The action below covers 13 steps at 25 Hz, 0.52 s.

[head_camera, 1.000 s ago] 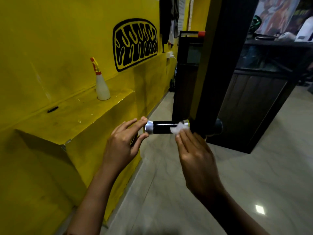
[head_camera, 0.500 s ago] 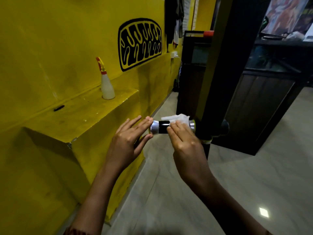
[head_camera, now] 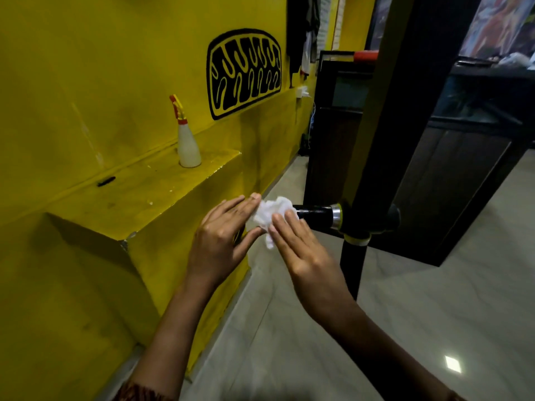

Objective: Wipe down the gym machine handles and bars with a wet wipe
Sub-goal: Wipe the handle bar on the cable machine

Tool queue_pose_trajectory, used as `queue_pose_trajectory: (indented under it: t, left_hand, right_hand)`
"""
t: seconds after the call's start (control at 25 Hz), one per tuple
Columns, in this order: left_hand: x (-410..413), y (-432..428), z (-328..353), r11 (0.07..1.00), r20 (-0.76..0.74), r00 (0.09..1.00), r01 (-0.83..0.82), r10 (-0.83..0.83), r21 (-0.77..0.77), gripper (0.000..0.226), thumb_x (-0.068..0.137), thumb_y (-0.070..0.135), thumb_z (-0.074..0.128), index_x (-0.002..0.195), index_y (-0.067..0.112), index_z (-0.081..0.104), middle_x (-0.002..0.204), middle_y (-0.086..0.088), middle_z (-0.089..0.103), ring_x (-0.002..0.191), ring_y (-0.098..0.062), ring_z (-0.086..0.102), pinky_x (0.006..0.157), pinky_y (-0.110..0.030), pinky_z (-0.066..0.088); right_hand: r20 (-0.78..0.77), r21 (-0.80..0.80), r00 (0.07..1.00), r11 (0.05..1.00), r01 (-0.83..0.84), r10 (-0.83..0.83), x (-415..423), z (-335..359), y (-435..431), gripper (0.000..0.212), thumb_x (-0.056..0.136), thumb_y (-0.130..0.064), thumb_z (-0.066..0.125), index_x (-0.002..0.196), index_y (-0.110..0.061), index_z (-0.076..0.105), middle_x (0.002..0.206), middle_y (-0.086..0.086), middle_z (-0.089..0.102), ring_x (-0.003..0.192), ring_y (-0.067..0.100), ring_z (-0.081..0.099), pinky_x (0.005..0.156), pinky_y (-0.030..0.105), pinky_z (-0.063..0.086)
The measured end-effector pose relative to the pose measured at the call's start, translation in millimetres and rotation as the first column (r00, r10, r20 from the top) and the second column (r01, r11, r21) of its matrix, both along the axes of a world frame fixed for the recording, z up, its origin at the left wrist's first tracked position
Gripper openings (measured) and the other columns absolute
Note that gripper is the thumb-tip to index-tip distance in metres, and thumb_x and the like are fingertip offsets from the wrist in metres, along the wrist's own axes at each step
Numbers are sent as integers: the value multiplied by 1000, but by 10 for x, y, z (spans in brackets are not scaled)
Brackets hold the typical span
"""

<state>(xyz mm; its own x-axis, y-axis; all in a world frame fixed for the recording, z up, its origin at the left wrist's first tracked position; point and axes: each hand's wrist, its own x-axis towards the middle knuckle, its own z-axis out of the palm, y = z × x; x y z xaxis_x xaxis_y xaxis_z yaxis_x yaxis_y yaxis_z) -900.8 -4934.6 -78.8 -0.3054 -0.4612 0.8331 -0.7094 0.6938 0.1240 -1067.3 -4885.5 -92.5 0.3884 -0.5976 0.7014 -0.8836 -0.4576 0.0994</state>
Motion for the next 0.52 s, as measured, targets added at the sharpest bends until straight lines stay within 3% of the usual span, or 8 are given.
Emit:
queue_pose_trajectory:
  t: [0.08,0.2,0.28,0.36,0.44,0.52]
  left_hand:
    - [2,-9,13,1000,6,1000,23,-23,-5,48,86,33,53,124,5,56,124,-9,60,116,-17,50,96,-34,41]
    - [-1,-23,24,999,-7,999,41,-41,-1,48,89,37,51,124,5,57,124,-9,60,117,-17,50,97,-32,40]
    - [-15,-46,19,997,-14,997,75,-74,15,46,92,38,46,122,4,58,123,-10,61,117,-16,49,96,-30,40]
    - [-28,-52,8,995,-16,996,92,-92,31,48,95,41,41,119,3,60,119,-13,63,115,-16,49,95,-29,40]
    - [-30,-47,6,994,-24,995,99,-98,42,49,95,41,41,117,3,61,117,-12,63,114,-16,50,94,-29,41]
    - [-16,-45,14,992,-27,994,112,-111,58,44,92,37,46,120,5,60,122,-8,61,116,-15,50,95,-30,42]
  right_hand:
    - [-62,-54,998,998,-17,13,-203,-14,131,42,86,-7,39,126,3,45,132,21,52,132,28,35,114,36,18]
    - [-96,-93,995,996,-11,2,-276,108,172,38,89,-5,41,126,6,48,132,25,49,130,35,38,111,44,31]
    - [-92,-57,996,998,-4,-1,-192,167,10,47,89,-5,39,136,2,39,142,22,39,137,34,28,114,49,22]
    - [-94,-22,995,1000,21,-23,-123,168,-157,53,88,-7,35,141,-3,32,146,19,34,140,29,21,114,43,12]
    - [-108,6,994,1000,-1,2,-178,161,-218,49,88,-6,33,136,-1,40,141,20,41,136,31,32,113,39,11]
    - [-147,-19,989,1000,-14,11,-301,196,-158,45,86,-3,32,126,3,52,132,21,51,126,33,46,111,39,25]
